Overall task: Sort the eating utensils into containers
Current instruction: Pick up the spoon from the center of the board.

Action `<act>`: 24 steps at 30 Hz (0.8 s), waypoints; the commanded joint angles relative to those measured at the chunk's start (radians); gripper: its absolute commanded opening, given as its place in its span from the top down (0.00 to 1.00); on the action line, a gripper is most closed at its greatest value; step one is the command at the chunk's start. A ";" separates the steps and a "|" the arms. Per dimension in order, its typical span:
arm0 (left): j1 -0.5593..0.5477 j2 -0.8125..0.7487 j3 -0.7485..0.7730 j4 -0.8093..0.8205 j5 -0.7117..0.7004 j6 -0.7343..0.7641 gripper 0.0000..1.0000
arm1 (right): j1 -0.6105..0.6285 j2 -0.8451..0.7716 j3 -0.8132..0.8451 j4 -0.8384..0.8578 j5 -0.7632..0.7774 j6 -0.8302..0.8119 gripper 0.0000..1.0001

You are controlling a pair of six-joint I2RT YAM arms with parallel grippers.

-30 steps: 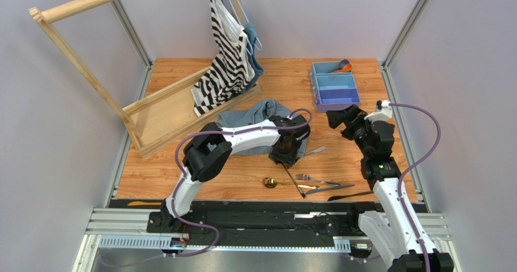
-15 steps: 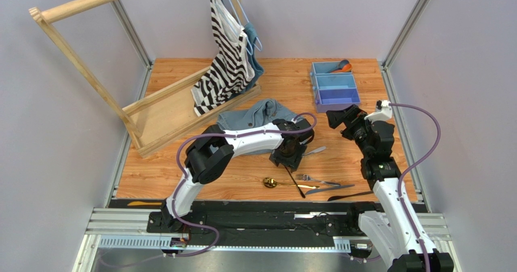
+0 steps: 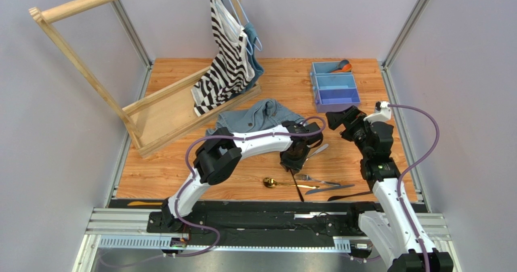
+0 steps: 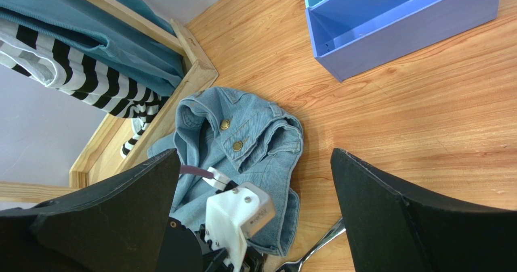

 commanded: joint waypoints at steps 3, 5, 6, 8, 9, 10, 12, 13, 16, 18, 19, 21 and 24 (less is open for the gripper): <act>-0.020 0.013 0.045 -0.068 0.001 0.009 0.70 | 0.007 -0.010 -0.001 0.044 0.007 -0.010 0.00; -0.020 -0.002 0.024 -0.068 0.000 0.006 0.71 | 0.007 -0.010 -0.001 0.044 0.007 -0.008 0.00; -0.020 -0.008 0.015 -0.066 -0.024 0.001 0.72 | 0.007 -0.013 -0.001 0.046 0.005 -0.008 0.00; -0.019 -0.028 -0.016 -0.060 -0.017 0.001 0.77 | 0.006 -0.013 -0.001 0.044 0.005 -0.008 0.00; -0.019 -0.034 -0.024 -0.054 -0.019 0.000 0.80 | 0.006 -0.013 -0.001 0.046 0.007 -0.008 0.00; -0.020 -0.039 -0.038 -0.054 -0.019 0.001 0.83 | 0.006 -0.015 -0.001 0.046 0.007 -0.008 0.00; -0.019 -0.053 -0.050 -0.048 -0.026 -0.004 0.91 | 0.006 -0.013 0.000 0.041 0.007 -0.008 0.00; -0.019 -0.056 -0.059 -0.044 -0.028 -0.005 0.94 | 0.007 -0.015 0.002 0.040 0.007 -0.008 0.00; -0.020 -0.060 -0.064 -0.042 -0.025 -0.005 1.00 | 0.006 -0.015 0.006 0.032 0.007 -0.011 0.00; -0.020 -0.068 -0.073 -0.040 -0.029 -0.008 1.00 | 0.006 -0.016 0.008 0.032 0.007 -0.010 0.00; -0.020 -0.073 -0.078 -0.037 -0.031 -0.007 1.00 | 0.006 -0.016 0.008 0.032 0.007 -0.010 0.00; -0.020 -0.093 -0.094 -0.030 -0.037 -0.007 1.00 | 0.007 -0.016 0.008 0.029 0.007 -0.013 0.00; -0.020 -0.140 -0.128 -0.004 -0.052 -0.010 1.00 | 0.007 -0.016 0.009 0.029 0.007 -0.011 0.00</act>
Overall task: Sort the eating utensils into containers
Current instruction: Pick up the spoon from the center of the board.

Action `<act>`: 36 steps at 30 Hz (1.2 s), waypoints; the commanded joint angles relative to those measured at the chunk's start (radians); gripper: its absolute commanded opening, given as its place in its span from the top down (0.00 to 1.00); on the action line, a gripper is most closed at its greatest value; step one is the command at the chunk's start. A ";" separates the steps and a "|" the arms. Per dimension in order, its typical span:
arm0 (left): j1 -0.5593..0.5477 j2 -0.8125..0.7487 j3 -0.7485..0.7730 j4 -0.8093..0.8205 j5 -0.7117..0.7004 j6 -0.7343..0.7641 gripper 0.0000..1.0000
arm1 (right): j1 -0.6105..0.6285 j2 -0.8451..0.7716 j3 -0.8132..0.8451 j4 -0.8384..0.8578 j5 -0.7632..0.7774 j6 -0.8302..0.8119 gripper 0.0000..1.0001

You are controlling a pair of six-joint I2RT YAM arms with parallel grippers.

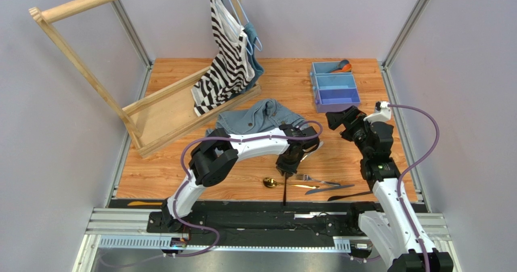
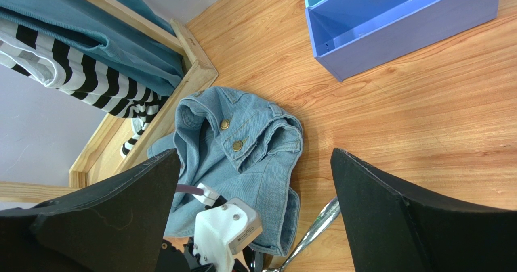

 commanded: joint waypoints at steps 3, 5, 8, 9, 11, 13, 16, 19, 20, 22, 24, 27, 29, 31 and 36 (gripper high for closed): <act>-0.005 -0.149 -0.071 0.042 -0.031 -0.007 1.00 | 0.006 -0.018 0.009 0.029 0.007 -0.013 0.00; -0.005 -0.183 -0.079 0.042 -0.033 -0.006 1.00 | 0.007 -0.016 0.009 0.029 0.007 -0.011 0.00; -0.003 -0.215 -0.097 0.048 -0.039 -0.001 1.00 | 0.007 -0.015 0.009 0.029 0.005 -0.011 0.00; -0.003 -0.219 -0.105 0.048 -0.041 -0.003 0.99 | 0.007 -0.016 0.009 0.029 0.005 -0.011 0.00; -0.005 -0.233 -0.116 0.058 -0.041 -0.004 0.78 | 0.007 -0.018 0.009 0.029 0.005 -0.011 0.00; -0.003 -0.252 -0.134 0.071 -0.044 -0.006 0.54 | 0.006 -0.016 0.009 0.030 0.005 -0.013 0.00; -0.005 -0.261 -0.154 0.103 -0.028 0.000 0.53 | 0.007 -0.016 0.008 0.030 0.004 -0.010 0.00; -0.006 -0.262 -0.160 0.153 0.048 0.020 0.63 | 0.007 -0.015 0.006 0.033 0.004 -0.011 0.00; -0.006 -0.258 -0.160 0.175 0.064 0.028 0.66 | 0.007 -0.013 0.006 0.033 0.004 -0.010 0.00; -0.011 -0.256 -0.157 0.178 0.067 0.028 0.65 | 0.006 -0.016 0.006 0.032 0.004 -0.013 0.00; -0.009 -0.264 -0.174 0.178 0.053 0.017 0.61 | 0.006 -0.018 0.008 0.029 0.007 -0.016 0.00; -0.011 -0.270 -0.183 0.157 0.044 0.003 0.53 | 0.007 -0.016 0.006 0.030 0.007 -0.013 0.00; -0.011 -0.259 -0.174 0.134 0.041 -0.003 0.52 | 0.007 -0.016 0.006 0.030 0.007 -0.013 0.00; -0.011 -0.229 -0.168 0.118 0.032 -0.006 0.52 | 0.006 -0.016 0.006 0.030 0.005 -0.013 0.00; -0.011 -0.167 -0.152 0.105 0.032 -0.012 0.59 | 0.006 -0.018 0.006 0.030 0.007 -0.014 0.00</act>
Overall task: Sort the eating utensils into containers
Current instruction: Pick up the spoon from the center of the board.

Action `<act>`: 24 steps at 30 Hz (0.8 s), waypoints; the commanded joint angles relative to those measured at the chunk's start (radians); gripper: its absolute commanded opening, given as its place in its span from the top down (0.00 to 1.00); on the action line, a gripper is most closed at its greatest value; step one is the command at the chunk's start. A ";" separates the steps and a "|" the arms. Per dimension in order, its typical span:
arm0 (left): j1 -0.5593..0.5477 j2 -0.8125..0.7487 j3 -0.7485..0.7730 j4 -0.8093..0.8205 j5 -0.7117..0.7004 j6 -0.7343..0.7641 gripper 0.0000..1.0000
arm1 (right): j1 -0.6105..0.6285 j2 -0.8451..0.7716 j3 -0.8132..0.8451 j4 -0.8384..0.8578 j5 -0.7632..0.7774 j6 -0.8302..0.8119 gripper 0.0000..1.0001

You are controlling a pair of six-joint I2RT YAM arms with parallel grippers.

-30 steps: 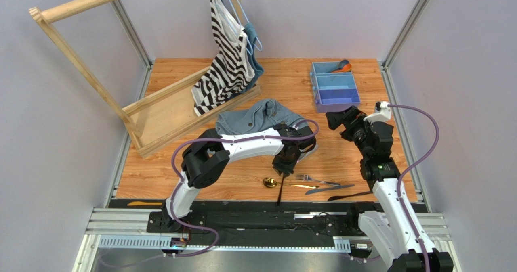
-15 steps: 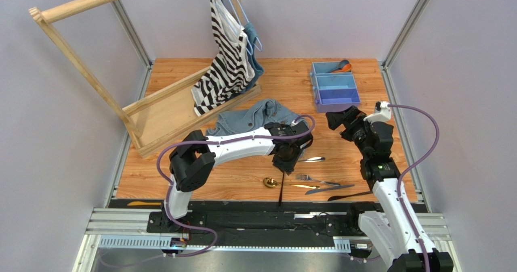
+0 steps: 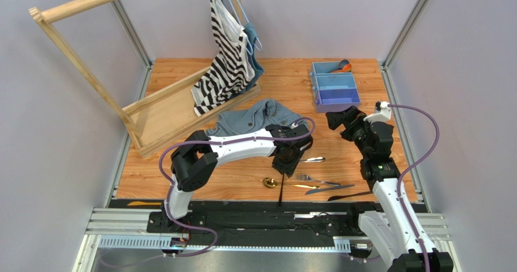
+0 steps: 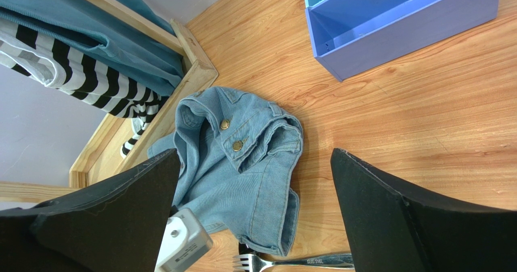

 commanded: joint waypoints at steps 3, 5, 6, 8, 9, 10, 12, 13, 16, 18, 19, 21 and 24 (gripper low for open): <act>-0.006 0.074 0.034 -0.030 -0.004 -0.008 0.60 | 0.007 -0.017 0.006 0.030 0.007 -0.014 0.00; -0.004 0.087 0.048 -0.047 -0.015 -0.008 0.61 | 0.007 -0.016 0.006 0.030 0.008 -0.014 0.00; -0.006 0.099 0.050 -0.049 -0.013 -0.006 0.62 | 0.007 -0.017 0.006 0.030 0.007 -0.014 0.00; -0.006 0.110 0.057 -0.049 -0.010 -0.003 0.65 | 0.007 -0.016 0.006 0.030 0.008 -0.013 0.00; -0.006 0.117 0.059 -0.047 -0.010 -0.005 0.71 | 0.007 -0.016 0.006 0.029 0.007 -0.014 0.00; -0.006 0.120 0.061 -0.046 -0.010 -0.003 0.74 | 0.007 -0.017 0.006 0.029 0.007 -0.013 0.00; -0.006 0.128 0.062 -0.042 -0.013 -0.002 0.85 | 0.007 -0.017 0.006 0.029 0.007 -0.014 0.00; -0.006 0.130 0.064 -0.044 -0.016 0.001 0.90 | 0.007 -0.019 0.006 0.029 0.007 -0.014 0.00; -0.006 0.117 0.064 -0.047 -0.019 0.007 1.00 | 0.007 -0.019 0.006 0.027 0.008 -0.016 0.00; -0.006 0.093 0.062 -0.050 -0.019 0.011 1.00 | 0.006 -0.019 0.006 0.029 0.007 -0.016 0.00; -0.004 0.082 0.064 -0.055 -0.019 0.014 1.00 | 0.007 -0.017 0.006 0.029 0.007 -0.016 0.00; -0.006 0.042 0.067 -0.064 -0.071 0.018 1.00 | 0.006 -0.017 0.006 0.029 0.007 -0.016 0.00; -0.004 -0.018 0.064 -0.087 -0.128 0.020 1.00 | 0.006 -0.019 0.006 0.027 0.007 -0.013 0.00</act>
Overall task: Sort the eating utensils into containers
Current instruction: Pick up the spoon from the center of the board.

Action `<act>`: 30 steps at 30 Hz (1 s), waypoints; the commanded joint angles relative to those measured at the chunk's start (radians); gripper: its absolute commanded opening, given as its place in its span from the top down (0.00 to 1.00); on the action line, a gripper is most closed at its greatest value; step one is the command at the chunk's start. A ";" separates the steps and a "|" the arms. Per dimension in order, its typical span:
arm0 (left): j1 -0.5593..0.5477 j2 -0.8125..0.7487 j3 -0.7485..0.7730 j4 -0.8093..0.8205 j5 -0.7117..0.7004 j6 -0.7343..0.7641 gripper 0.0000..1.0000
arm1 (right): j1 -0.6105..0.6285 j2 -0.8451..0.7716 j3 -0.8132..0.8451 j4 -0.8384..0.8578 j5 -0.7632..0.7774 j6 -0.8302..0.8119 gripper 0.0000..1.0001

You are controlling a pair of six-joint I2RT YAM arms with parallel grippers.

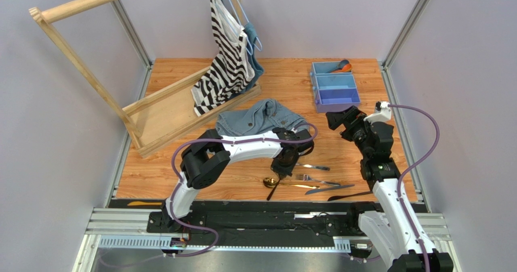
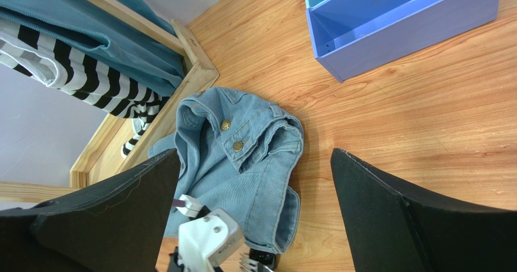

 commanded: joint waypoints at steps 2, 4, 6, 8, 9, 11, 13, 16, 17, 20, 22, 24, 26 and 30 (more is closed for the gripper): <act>-0.005 -0.164 0.040 -0.061 -0.125 0.017 1.00 | 0.007 -0.014 0.006 0.027 0.005 -0.014 0.00; -0.003 -0.182 0.050 -0.097 -0.186 0.019 1.00 | 0.007 -0.017 0.006 0.027 0.004 -0.013 0.00; -0.005 -0.198 0.059 -0.142 -0.248 0.020 1.00 | 0.007 -0.016 0.008 0.027 0.002 -0.011 0.00; -0.003 -0.198 0.082 -0.180 -0.292 0.019 1.00 | 0.006 -0.016 0.008 0.027 -0.001 -0.010 0.00; -0.005 -0.193 0.089 -0.224 -0.335 0.017 1.00 | 0.007 -0.016 0.008 0.027 -0.001 -0.010 0.00; -0.005 -0.172 0.123 -0.274 -0.381 0.011 1.00 | 0.006 -0.014 0.008 0.025 -0.002 -0.010 0.00; -0.003 -0.155 0.152 -0.335 -0.437 0.008 1.00 | 0.007 -0.014 0.008 0.027 -0.002 -0.010 0.00; -0.008 -0.124 0.184 -0.418 -0.519 -0.010 1.00 | 0.007 -0.014 0.009 0.027 -0.004 -0.007 0.00; -0.013 -0.107 0.192 -0.439 -0.544 -0.014 1.00 | 0.006 -0.016 0.009 0.027 -0.006 -0.007 0.00; -0.013 -0.095 0.217 -0.527 -0.627 -0.041 1.00 | 0.006 -0.014 0.008 0.030 -0.007 -0.004 0.00; -0.013 -0.103 0.217 -0.558 -0.674 -0.058 1.00 | 0.007 -0.013 0.005 0.035 -0.016 -0.002 0.00; -0.010 -0.126 0.209 -0.543 -0.676 -0.049 1.00 | 0.006 -0.013 0.002 0.048 -0.028 0.002 0.00; -0.010 -0.173 0.180 -0.500 -0.644 -0.024 1.00 | 0.007 -0.010 -0.003 0.067 -0.051 0.012 0.00; 0.007 -0.290 0.091 -0.290 -0.454 0.068 1.00 | 0.006 -0.007 -0.015 0.127 -0.119 0.024 0.00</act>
